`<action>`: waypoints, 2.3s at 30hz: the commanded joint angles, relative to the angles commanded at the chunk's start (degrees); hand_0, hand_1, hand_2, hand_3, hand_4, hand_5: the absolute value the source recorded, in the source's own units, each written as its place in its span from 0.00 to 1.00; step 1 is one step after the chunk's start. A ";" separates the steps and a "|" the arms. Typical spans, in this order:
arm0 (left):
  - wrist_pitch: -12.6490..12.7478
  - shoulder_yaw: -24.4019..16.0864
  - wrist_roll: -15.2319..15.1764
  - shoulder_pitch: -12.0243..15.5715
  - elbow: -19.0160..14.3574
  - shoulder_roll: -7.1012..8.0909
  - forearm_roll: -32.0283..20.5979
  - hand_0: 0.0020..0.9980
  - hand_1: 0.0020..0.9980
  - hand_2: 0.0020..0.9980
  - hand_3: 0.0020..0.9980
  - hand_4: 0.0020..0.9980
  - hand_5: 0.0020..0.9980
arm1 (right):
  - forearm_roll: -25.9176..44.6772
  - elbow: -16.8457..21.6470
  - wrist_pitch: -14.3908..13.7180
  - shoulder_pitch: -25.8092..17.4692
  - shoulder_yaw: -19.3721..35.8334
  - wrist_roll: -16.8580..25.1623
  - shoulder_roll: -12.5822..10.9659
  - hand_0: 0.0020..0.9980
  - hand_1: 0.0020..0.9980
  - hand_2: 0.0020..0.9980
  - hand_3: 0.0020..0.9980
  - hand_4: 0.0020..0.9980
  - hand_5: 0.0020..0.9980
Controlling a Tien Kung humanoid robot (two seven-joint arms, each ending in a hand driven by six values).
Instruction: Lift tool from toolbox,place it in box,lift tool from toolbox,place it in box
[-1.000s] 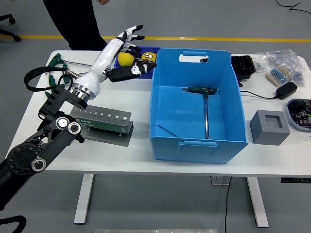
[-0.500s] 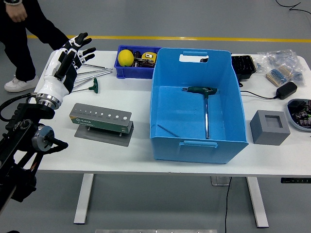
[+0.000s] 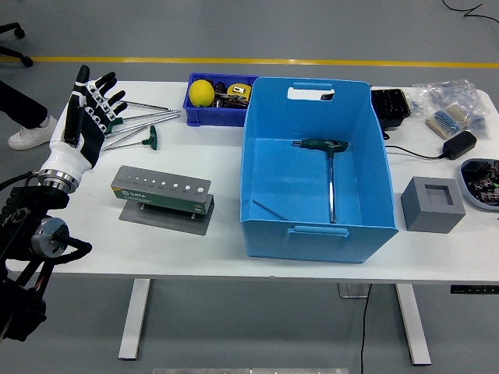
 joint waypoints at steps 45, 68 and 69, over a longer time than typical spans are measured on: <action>-4.43 -12.95 0.56 9.64 -5.78 -7.28 7.49 0.89 0.92 0.97 0.83 0.97 1.00 | -0.54 -0.08 -0.06 0.69 0.43 0.09 -0.14 0.75 0.75 0.79 0.64 0.87 0.75; -4.57 -13.78 -0.24 10.15 -7.58 -5.91 6.34 0.89 0.91 0.96 0.83 0.97 1.00 | -0.97 -0.03 -0.06 1.62 0.31 0.02 -0.35 0.76 0.75 0.79 0.64 0.87 0.75; -4.55 -13.82 -0.25 10.17 -7.58 -5.89 6.43 0.89 0.91 0.96 0.83 0.97 1.00 | -0.99 -0.03 -0.06 1.61 0.33 0.01 -0.35 0.76 0.75 0.79 0.64 0.87 0.75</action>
